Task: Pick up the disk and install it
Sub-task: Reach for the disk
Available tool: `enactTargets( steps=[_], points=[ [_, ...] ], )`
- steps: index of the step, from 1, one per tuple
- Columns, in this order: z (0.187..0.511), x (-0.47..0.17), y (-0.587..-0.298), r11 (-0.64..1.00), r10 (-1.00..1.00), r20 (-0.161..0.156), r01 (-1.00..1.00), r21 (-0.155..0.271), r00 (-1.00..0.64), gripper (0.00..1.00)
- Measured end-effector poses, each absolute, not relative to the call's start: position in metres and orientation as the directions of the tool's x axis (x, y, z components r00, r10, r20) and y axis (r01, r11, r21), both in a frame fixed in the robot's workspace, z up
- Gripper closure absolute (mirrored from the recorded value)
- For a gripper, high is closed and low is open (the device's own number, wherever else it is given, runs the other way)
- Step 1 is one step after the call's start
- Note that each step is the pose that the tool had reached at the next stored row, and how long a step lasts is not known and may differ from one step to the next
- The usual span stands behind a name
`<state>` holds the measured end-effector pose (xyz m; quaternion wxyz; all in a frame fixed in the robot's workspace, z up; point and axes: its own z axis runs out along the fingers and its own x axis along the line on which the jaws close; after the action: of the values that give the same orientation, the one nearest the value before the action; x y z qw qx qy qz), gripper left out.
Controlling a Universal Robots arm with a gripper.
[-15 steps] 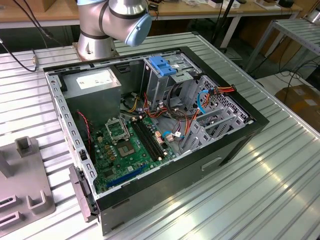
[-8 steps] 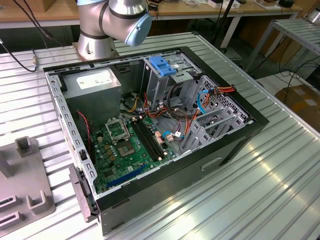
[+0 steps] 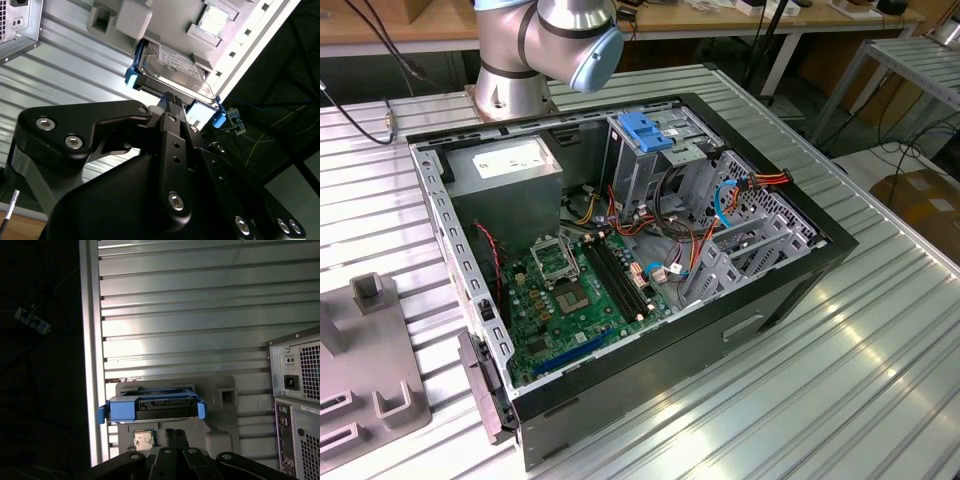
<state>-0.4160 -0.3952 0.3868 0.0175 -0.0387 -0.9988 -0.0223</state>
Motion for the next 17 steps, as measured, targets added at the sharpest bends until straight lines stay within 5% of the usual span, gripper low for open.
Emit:
enactTargets(
  steps=[17],
  points=[
    [0.385, -0.449, -0.394, 0.996, 0.077, 0.067, 0.079, 0.042, -0.995, 0.9]
  ],
)
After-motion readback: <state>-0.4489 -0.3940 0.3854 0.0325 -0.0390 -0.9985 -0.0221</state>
